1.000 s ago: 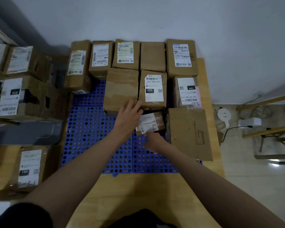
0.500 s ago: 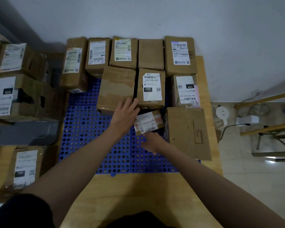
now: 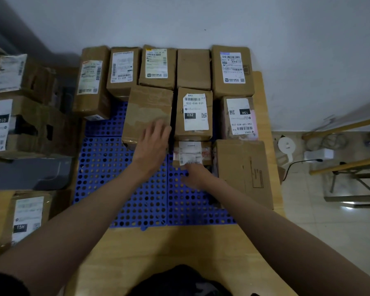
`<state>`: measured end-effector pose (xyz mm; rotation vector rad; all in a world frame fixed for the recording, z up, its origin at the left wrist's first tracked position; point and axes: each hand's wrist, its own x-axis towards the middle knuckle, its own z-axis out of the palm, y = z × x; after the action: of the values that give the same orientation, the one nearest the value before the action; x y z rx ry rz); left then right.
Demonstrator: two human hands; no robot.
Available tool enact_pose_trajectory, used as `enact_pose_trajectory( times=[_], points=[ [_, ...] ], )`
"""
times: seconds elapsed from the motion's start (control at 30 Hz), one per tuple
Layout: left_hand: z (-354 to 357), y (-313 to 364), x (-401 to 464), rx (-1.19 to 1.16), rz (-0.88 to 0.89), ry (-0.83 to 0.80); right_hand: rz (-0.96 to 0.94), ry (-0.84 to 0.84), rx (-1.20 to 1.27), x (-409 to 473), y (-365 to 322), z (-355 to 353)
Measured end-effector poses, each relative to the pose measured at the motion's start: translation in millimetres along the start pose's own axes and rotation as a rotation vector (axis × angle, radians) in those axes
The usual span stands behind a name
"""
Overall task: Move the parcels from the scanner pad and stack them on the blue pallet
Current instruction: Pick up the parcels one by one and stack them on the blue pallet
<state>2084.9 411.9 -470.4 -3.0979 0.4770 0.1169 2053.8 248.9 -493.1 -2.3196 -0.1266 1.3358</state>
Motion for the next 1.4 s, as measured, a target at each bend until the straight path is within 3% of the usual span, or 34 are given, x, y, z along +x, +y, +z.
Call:
enact_pose_trajectory(
  times=[0.2, 0.53, 0.6, 0.77, 0.93, 1.17, 1.33, 1.4],
  points=[
    [0.5, 9.8, 6.3, -0.099, -0.007, -0.019, 0.015, 0.011, -0.039, -0.9, 2.4, -2.9],
    [1.5, 15.0, 7.0, -0.060, -0.016, -0.012, 0.051, 0.044, -0.014, -11.9, 6.5, -5.2],
    [0.9, 17.9, 4.6, -0.045, -0.015, 0.005, 0.048, 0.129, 0.022, -19.0, 6.9, -4.7],
    [-4.6, 32.4, -8.6, -0.021, 0.020, 0.038, -0.003, 0.527, 0.063, -52.9, 12.3, -19.2],
    [-16.0, 56.9, -25.1, -0.005, 0.086, 0.011, 0.047, 0.674, 0.121, -89.7, 30.9, -37.4],
    [-31.9, 105.2, -41.9, -0.066, 0.083, -0.301, 0.236, 0.623, 0.057, -131.7, 69.9, -29.5],
    [-27.3, 135.0, -49.8, -0.433, -0.073, -0.694, 0.405, 0.566, -0.036, -142.0, 76.9, -7.3],
    [-24.3, 146.7, -54.9, -0.536, -0.110, -0.761, 0.412, 0.519, 0.004, -142.0, 82.2, 0.7]
  ],
)
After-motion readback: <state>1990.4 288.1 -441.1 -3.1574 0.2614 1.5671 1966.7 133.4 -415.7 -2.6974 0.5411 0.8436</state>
